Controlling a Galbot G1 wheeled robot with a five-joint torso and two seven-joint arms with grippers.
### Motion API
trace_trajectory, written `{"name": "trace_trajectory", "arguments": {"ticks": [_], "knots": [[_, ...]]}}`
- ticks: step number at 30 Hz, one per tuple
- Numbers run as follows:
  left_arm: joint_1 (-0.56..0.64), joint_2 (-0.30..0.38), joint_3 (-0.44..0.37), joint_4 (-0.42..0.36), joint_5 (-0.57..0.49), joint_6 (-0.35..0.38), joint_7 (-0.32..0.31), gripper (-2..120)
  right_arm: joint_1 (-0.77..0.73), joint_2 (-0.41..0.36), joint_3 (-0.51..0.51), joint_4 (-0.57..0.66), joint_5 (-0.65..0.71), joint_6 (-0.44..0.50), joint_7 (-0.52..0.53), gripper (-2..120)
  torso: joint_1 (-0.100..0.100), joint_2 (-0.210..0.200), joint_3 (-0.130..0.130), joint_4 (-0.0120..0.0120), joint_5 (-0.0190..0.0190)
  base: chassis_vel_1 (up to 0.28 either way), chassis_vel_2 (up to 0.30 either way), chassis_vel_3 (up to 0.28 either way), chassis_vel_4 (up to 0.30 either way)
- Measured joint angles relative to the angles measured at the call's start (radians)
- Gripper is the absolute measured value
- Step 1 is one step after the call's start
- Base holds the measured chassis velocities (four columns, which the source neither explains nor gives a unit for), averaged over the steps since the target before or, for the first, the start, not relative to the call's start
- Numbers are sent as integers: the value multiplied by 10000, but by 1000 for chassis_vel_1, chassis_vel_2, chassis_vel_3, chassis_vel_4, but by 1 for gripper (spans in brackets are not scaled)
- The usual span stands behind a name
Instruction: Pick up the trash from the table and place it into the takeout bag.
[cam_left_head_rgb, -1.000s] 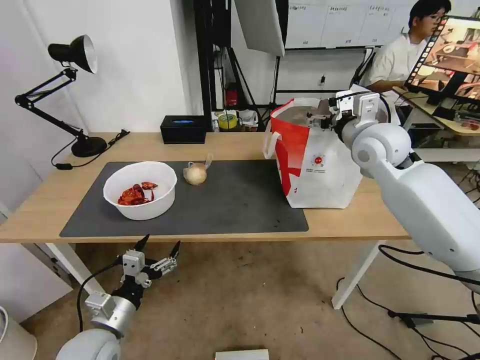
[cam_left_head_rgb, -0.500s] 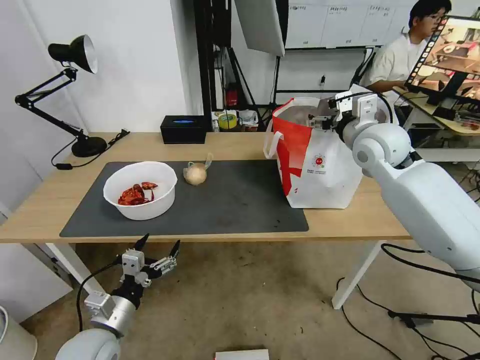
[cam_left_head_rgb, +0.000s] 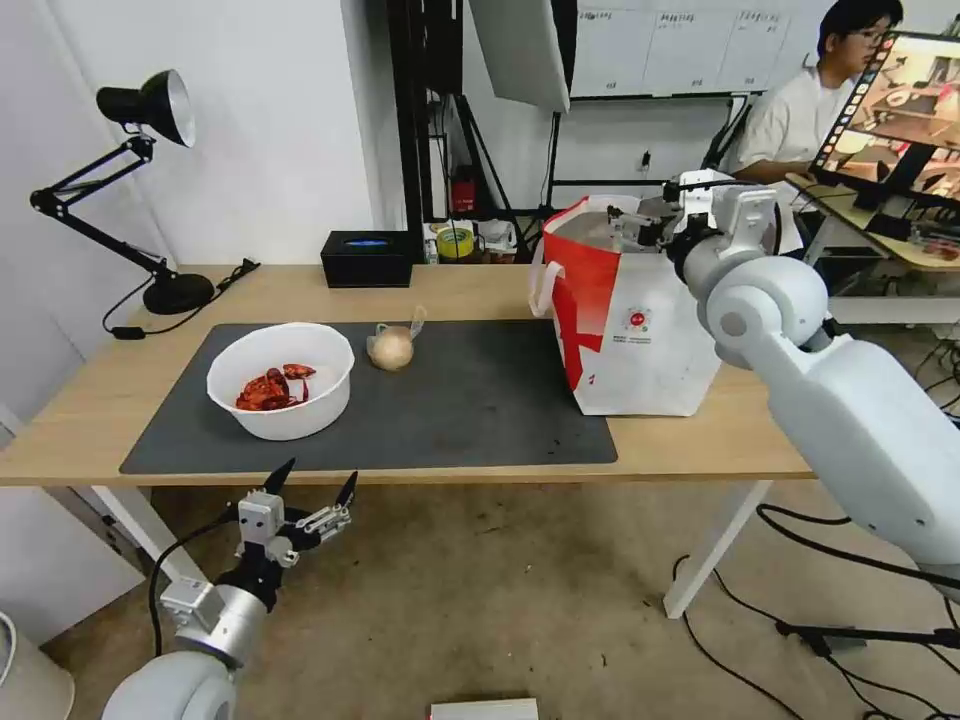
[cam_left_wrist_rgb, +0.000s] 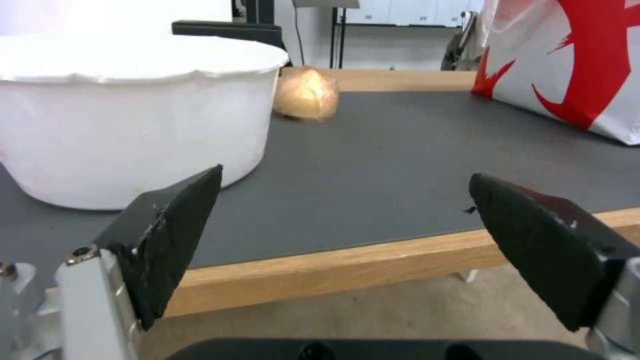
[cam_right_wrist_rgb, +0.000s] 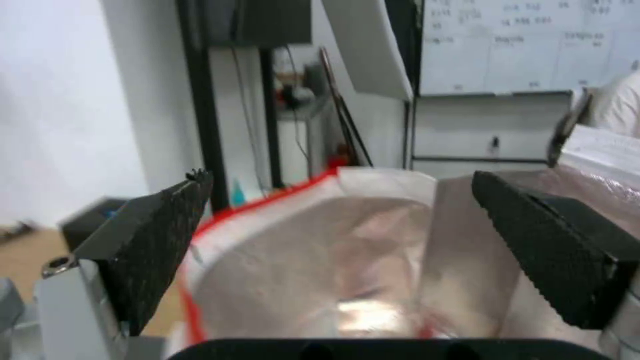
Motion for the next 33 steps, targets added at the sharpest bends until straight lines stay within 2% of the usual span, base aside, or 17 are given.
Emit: {"name": "trace_trajectory", "arguments": {"ticks": [3, 5, 6, 9, 10, 13, 14, 17, 19, 24, 33], "knots": [[0, 0, -12, -2, -7, 0, -1, 100, -313, -128, 113, 355, 21, 343, -69, 100, 0, 0, 0, 0, -1, 0, 0, 0, 0], [-1, 0, -72, -8, -47, 0, -3, 100, -1380, -428, 471, 1254, -26, 997, -346, 100, 0, 0, 0, -1, 0, 0, 0, 0, 0], [-1, 0, -72, -8, -47, 0, -3, 100, -1380, -428, 471, 1254, -26, 997, -346, 100, 0, 0, 0, -1, 0, 0, 0, 0, 0], [42, -57, -188, -32, -59, -37, 0, 100, -3462, -676, 896, 2686, -596, 1786, -472, 100, -1, 2, -1, -4, 1, 0, 0, 0, 0], [42, -57, -188, -32, -59, -37, 0, 100, -3462, -676, 896, 2686, -596, 1786, -472, 100, -1, 2, -1, -4, 1, 0, 0, 0, 0], [363, -302, -481, -152, -3, -190, 30, 100, -5071, -533, 1079, 3337, -1514, 2314, -544, 100, -1, 2, -1, 1, 2, 0, 0, 0, 0], [363, -302, -481, -152, -3, -190, 30, 100, -5071, -533, 1079, 3337, -1514, 2314, -544, 100, -1, 2, -1, 1, 2, 0, 0, 0, 0], [524, -383, -594, -207, 23, -259, 70, 100, -6627, -272, 1382, 3443, -2474, 2980, -755, 100, -1, 1, -1, -2, 1, 0, 0, 0, 0], [542, -386, -609, -209, 25, -267, 74, 100, -6830, -223, 1423, 3437, -2598, 3081, -770, 100, -1, 2, -1, -3, 1, 0, 0, 0, 0], [752, -409, -801, -213, 93, -356, 126, 100, -8717, 301, 1636, 3133, -3809, 4191, -829, 100, -1, 2, -1, -2, 0, 0, 0, 0, 0], [1005, -485, -965, -261, 237, -428, 290, 100, -10407, 832, 1733, 2916, -4975, 5229, -613, 100, -2, 0, -1, -1, 0, 0, 0, 0, 0]]}}
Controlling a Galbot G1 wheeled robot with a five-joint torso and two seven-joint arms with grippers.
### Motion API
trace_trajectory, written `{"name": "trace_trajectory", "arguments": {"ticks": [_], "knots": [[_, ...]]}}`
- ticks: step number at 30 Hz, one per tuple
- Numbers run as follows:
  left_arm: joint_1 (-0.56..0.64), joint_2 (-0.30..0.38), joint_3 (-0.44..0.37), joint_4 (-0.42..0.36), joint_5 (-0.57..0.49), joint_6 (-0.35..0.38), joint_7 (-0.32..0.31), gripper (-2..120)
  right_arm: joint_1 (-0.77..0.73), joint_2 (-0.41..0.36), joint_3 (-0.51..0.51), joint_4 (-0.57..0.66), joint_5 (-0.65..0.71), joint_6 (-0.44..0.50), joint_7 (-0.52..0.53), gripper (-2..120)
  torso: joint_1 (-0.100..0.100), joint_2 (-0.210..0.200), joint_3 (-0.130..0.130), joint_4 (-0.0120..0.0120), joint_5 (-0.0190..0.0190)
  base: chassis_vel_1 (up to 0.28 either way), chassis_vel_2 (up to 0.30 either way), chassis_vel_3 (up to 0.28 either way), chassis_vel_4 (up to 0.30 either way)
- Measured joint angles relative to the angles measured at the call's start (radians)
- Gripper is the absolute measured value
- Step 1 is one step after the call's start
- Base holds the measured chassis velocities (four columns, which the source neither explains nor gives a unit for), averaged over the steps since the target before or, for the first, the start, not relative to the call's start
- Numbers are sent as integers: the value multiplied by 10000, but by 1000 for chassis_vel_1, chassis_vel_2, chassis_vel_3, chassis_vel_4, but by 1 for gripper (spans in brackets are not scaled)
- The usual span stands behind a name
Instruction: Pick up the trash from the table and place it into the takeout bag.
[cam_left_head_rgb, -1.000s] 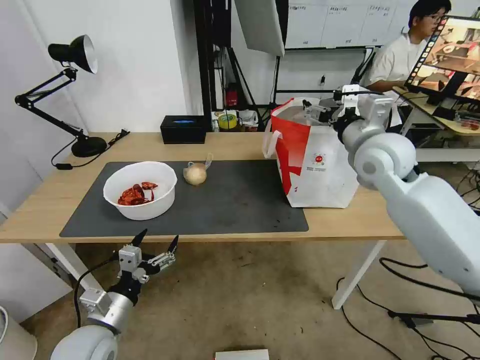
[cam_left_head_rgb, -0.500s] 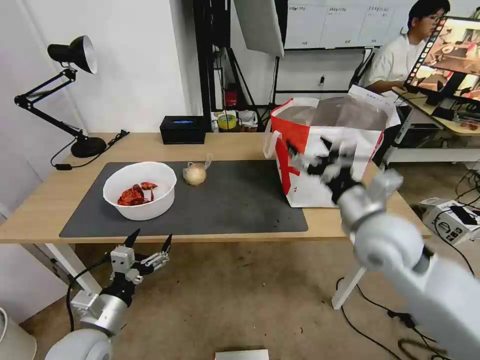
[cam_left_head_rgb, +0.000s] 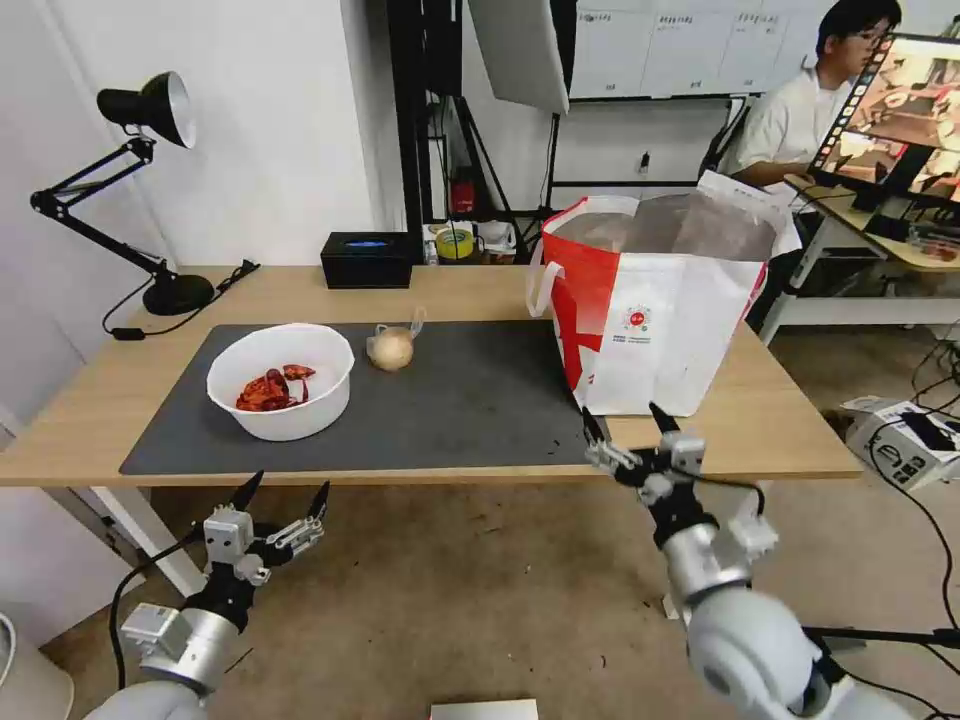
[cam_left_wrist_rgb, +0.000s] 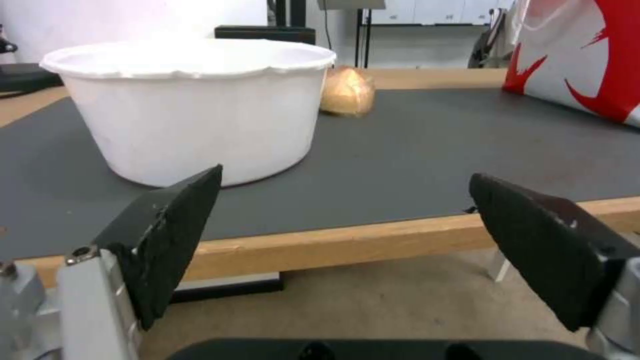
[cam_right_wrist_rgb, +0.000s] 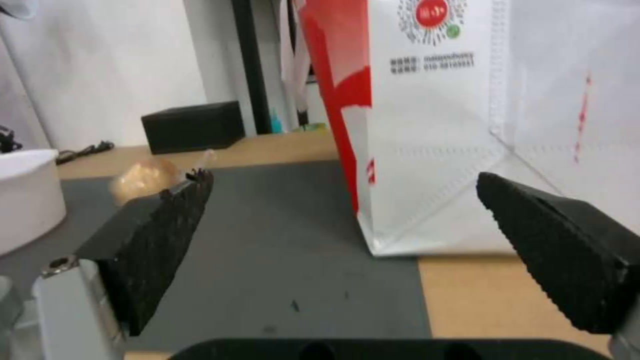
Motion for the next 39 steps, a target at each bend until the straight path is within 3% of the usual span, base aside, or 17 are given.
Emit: {"name": "trace_trajectory", "arguments": {"ticks": [16, 39], "knots": [[120, -37, -60, 65, 121, 2, 37, 100, -753, 298, -347, -297, -925, 306, 6, 100, 1, 0, 1, 0, 0, 0, 0, 0, 0], [-86, 92, 111, 287, 86, 25, 52, 100, 487, -78, -822, -732, -439, -194, -308, 100, 1, 0, 2, 0, 1, 0, 0, 0, 0]]}}
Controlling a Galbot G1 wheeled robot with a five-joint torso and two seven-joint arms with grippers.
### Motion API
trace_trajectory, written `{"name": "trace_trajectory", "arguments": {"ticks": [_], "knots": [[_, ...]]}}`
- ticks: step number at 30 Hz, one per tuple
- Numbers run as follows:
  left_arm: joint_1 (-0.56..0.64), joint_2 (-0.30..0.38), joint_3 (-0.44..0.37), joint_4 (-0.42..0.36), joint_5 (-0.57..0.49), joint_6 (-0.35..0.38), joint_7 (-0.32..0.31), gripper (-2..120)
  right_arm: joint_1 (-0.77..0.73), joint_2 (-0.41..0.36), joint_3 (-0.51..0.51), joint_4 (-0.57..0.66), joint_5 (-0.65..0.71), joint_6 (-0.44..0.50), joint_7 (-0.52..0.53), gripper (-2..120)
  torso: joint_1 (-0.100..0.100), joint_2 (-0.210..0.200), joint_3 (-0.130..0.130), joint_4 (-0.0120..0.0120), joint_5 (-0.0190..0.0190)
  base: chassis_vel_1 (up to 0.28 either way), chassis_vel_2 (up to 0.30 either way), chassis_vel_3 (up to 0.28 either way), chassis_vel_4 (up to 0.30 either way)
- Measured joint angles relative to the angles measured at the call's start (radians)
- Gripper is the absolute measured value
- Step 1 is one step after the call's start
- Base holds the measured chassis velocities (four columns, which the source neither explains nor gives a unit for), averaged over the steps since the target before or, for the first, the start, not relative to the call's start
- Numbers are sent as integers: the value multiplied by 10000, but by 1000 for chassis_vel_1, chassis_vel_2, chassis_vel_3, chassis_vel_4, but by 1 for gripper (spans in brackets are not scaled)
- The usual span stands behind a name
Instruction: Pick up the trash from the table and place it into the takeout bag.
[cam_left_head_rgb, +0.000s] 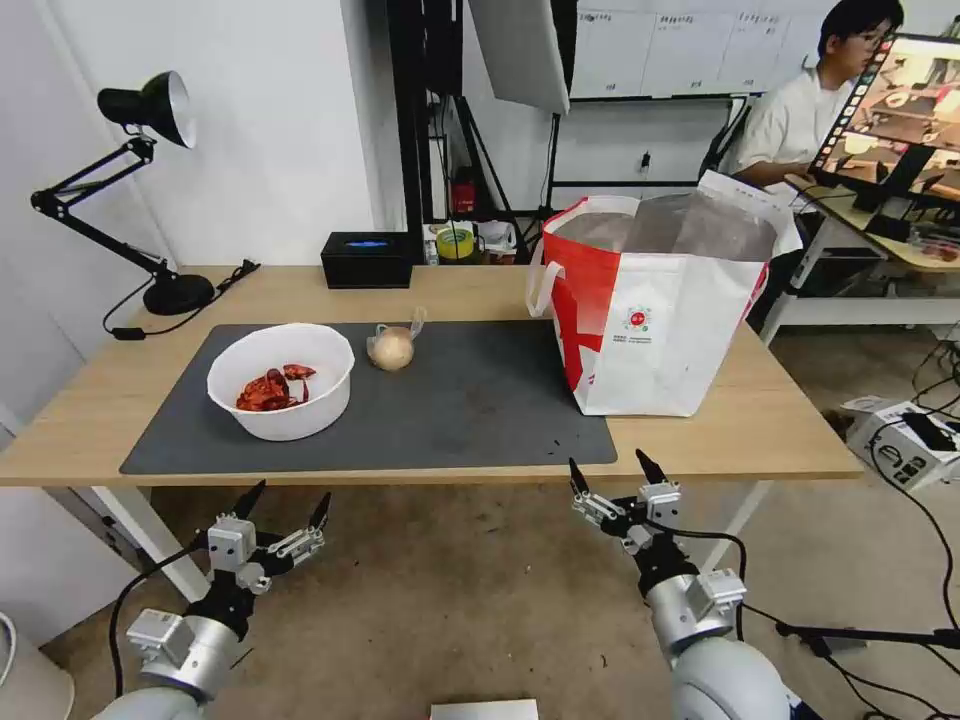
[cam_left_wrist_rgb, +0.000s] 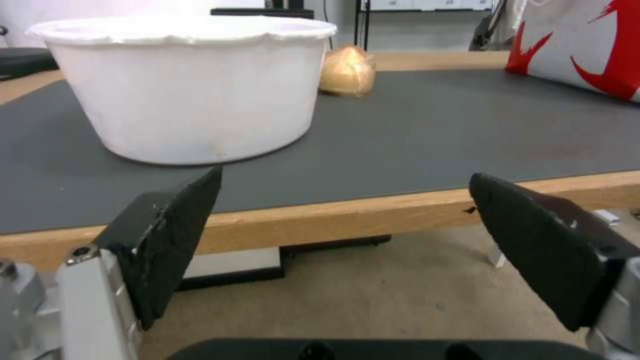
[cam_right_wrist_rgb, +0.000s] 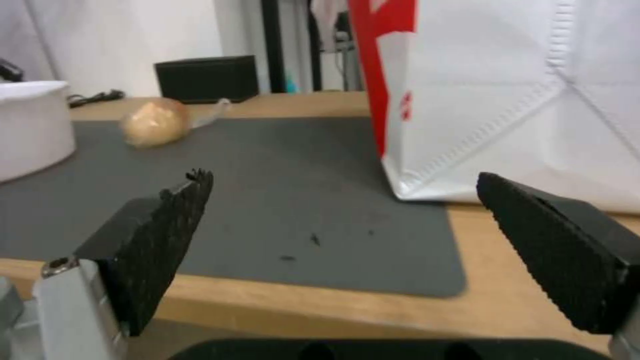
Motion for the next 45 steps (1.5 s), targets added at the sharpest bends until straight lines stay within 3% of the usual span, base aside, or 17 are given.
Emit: {"name": "trace_trajectory", "arguments": {"ticks": [9, 12, 19, 25, 27, 29, 37, 43, 45], "knots": [[-200, 209, 174, 53, -88, 20, -22, 100, 1862, -273, -545, -776, 1064, -410, -1197, 100, 1, -1, 1, -5, -1, 0, 0, 0, 0], [-160, 224, 121, 44, -122, 27, -30, 100, 3937, -295, -1611, -1495, 1624, -789, -1507, 100, 1, -2, 1, 2, 0, 0, 0, 0, 0], [-122, 181, 36, 23, -137, 29, -45, 100, 6298, 117, -3170, -2787, 2351, -1043, -1811, 100, 1, -2, 1, -1, 0, 0, 0, 0, 0], [-93, 129, -59, 43, -138, 31, -54, 100, 8868, 1372, -4778, -5137, 2723, -1092, -2000, 100, 3, -3, 2, 0, -4, 0, 0, 0, 0], [-88, 127, -72, 48, -139, 31, -51, 100, 9044, 1512, -4889, -5340, 2780, -1101, -2026, 100, 3, -2, 2, 1, 0, 0, 0, 0, 0], [-57, 113, -146, 64, -150, 25, -53, 100, 9871, 2252, -5425, -6421, 3231, -1204, -2200, 100, 2, -2, 1, 2, -3, 0, 0, 0, 0], [70, 27, -271, 60, -154, 12, -54, 100, 11295, 3760, -5957, -8760, 4061, -1610, -2646, 100, 2, -2, 1, 0, -2, 0, 0, 0, 0], [163, -1, -376, 22, -154, -6, -55, 100, 11875, 4537, -5966, -9837, 4472, -1939, -3012, 100, 1, -1, 0, 1, -3, 0, 0, 0, 0], [187, 0, -444, 2, -157, -17, -56, 100, 12223, 5189, -5963, -10689, 4513, -2116, -3316, 100, 0, 0, 0, 1, -2, 0, 0, 0, 0]]}}
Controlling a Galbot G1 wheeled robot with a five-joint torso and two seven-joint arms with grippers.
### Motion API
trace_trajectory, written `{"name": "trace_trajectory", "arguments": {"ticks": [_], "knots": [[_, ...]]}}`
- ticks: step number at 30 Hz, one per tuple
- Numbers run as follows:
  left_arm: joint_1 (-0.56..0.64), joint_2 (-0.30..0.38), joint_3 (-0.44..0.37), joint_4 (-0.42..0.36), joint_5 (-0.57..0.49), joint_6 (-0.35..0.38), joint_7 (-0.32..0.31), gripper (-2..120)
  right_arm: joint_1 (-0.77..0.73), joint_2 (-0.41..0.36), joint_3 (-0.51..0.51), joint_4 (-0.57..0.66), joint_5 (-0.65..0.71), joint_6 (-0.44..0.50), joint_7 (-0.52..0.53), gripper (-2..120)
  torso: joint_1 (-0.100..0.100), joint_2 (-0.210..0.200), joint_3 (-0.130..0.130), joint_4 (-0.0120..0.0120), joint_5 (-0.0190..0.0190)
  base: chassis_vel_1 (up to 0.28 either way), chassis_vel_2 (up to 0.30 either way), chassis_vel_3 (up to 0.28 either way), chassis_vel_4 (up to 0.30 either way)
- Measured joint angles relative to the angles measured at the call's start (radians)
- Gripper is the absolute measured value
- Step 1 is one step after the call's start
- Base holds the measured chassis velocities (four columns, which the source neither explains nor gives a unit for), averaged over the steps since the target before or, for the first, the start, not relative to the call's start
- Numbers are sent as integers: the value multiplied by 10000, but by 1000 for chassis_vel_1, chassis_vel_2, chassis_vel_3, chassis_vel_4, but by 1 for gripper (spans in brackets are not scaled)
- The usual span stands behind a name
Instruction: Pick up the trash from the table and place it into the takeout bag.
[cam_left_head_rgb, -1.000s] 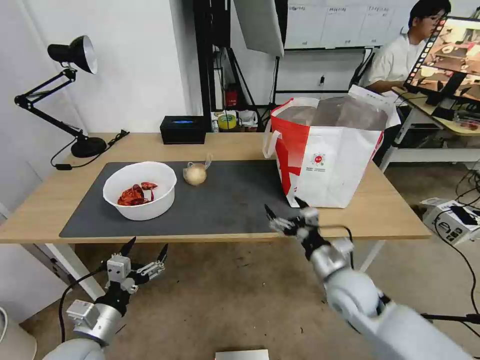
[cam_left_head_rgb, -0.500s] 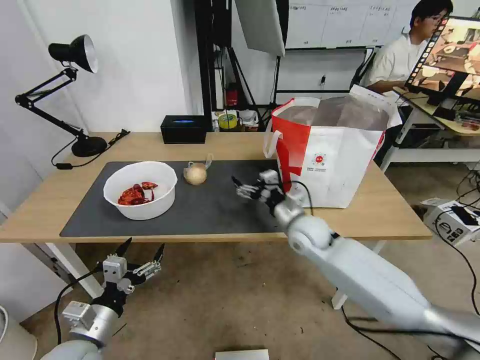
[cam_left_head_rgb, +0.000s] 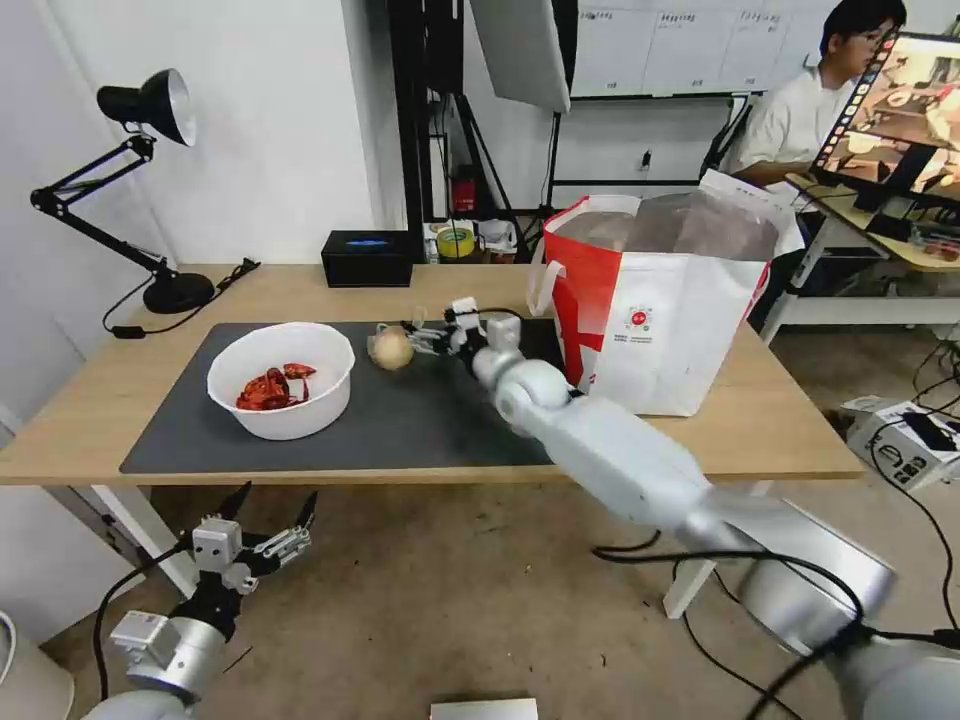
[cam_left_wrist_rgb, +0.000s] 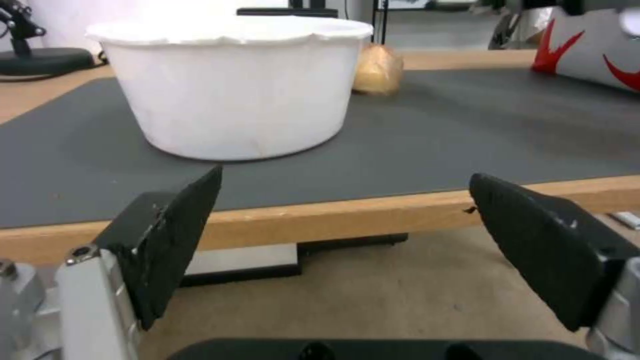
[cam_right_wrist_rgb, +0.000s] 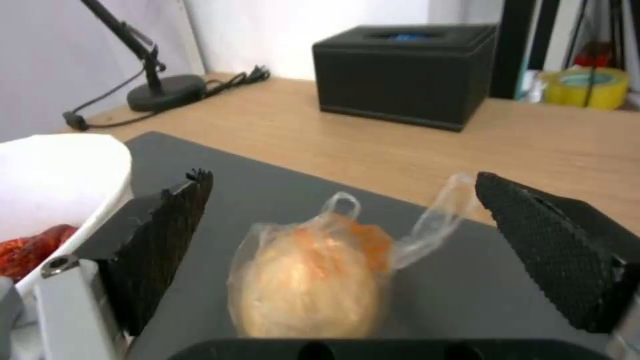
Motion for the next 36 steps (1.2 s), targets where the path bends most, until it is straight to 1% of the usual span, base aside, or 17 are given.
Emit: {"name": "trace_trajectory", "arguments": {"ticks": [1, 4, 5, 8, 9, 11, 15, 20, 22, 30, 36], "knots": [[0, 0, 0, 0, 0, 0, 0, 100, 0, 0, 0, 0, 0, 0, 0, 100, 0, 0, 0, 0, 0, 0, 0, 0, 0], [1, -6, -15, -17, -7, -3, 2, 100, 293, 632, -9, -987, -50, -364, -369, 100, 1, 0, 0, -1, -1, 0, 0, 0, 0], [1, -6, -15, -17, -7, -3, 2, 100, 293, 632, -9, -987, -50, -364, -369, 100, 1, 0, 0, -1, -1, 0, 0, 0, 0], [1, -42, -7, -30, -8, -11, 7, 100, 594, 1398, 246, -2372, -547, -818, -935, 100, 0, 0, 0, 0, 0, 0, 0, 0, 0], [1, -42, -7, -30, -8, -11, 7, 100, 594, 1398, 246, -2372, -547, -818, -935, 100, 0, 0, 0, 0, 0, 0, 0, 0, 0], [-7, -37, 1, -30, -9, -13, 7, 100, 679, 1557, 300, -2762, -720, -917, -1181, 100, 0, 0, 0, 1, 0, 0, 0, 0, 0], [-33, -7, 16, -23, -15, -16, 9, 100, 716, 1580, 276, -2920, -1121, -1126, -1409, 100, 0, 0, 0, -4, 1, 0, 0, 0, 0], [-45, -1, 57, -9, -18, -23, 16, 100, 716, 1565, 223, -3053, -1475, -1246, -1615, 100, 0, -1, 0, -2, 1, 0, 0, 0, 0], [-66, 8, 97, -12, -19, -26, 17, 100, 718, 1558, 149, -3091, -1568, -1250, -1848, 100, 0, 0, 0, -3, 1, 0, 0, 0, 0], [-56, 17, 118, -51, -23, -42, 22, 100, 761, 1559, -123, -3123, -1978, -1131, -1965, 100, -1, -1, 0, -2, 2, 0, 0, 0, 0], [-28, 17, 93, -95, -27, -81, 33, 100, 963, 1557, -296, -3346, -2216, -841, -2102, 100, -1, 0, 0, -1, 2, 0, 0, 0, 0]]}}
